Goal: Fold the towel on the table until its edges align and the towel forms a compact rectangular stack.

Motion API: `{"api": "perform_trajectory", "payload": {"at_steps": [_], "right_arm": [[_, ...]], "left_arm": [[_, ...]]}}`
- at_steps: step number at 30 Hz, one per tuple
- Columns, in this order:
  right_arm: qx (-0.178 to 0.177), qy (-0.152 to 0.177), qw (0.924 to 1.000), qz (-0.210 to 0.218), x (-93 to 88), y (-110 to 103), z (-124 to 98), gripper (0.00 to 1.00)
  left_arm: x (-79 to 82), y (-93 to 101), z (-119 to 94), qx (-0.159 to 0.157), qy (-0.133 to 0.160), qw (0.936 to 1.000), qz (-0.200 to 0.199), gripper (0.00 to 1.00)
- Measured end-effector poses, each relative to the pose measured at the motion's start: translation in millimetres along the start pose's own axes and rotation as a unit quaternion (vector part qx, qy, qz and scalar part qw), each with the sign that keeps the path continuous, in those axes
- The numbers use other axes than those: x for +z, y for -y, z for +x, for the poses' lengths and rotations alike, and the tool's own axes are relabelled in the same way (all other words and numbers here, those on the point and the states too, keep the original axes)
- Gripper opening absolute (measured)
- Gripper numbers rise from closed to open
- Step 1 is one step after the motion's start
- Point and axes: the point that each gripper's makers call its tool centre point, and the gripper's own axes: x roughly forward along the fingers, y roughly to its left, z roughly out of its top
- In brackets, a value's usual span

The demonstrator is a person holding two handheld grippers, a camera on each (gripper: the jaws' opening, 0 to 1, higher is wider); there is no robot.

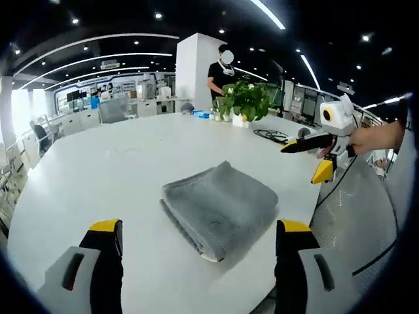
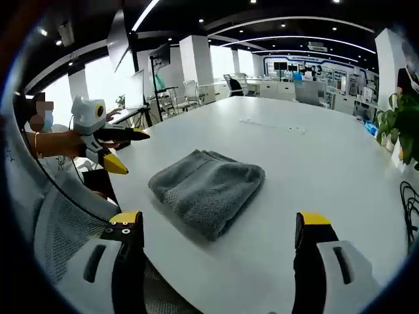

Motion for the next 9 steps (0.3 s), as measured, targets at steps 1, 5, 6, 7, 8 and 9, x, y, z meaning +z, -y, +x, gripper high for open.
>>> {"api": "perform_trajectory", "payload": {"at_steps": [1,5,6,7,8,9], "right_arm": [[-0.002,-0.001,1.0,0.001,-2.4,-0.4,-0.8,0.96],[-0.008,-0.007,0.9999,0.006,-8.6,-6.1,-6.5,0.91],[-0.007,-0.007,0.9999,0.007,-9.1,-7.7,-7.8,0.92],[-0.009,-0.007,0.9999,0.008,-9.3,-8.1,-8.5,0.93],[-0.008,-0.005,0.9999,0.01,-8.8,-8.8,-9.3,0.93],[-0.007,-0.003,0.9999,0.014,-8.4,-9.6,-9.4,0.92]], "left_arm": [[0.3,2.3,-1.0,0.0,0.004,1.0,0.002,1.0],[0.3,7.0,-2.8,-0.007,0.019,0.9997,-0.012,1.0],[0.6,8.2,-3.5,-0.008,0.02,0.9997,-0.014,1.0],[0.4,9.5,-4.4,-0.008,0.019,0.9997,-0.014,1.0],[-1.4,8.2,-4.7,-0.007,0.016,0.9998,-0.013,1.0],[-2.7,7.4,-5.3,-0.007,0.014,0.9998,-0.013,1.0]]}}
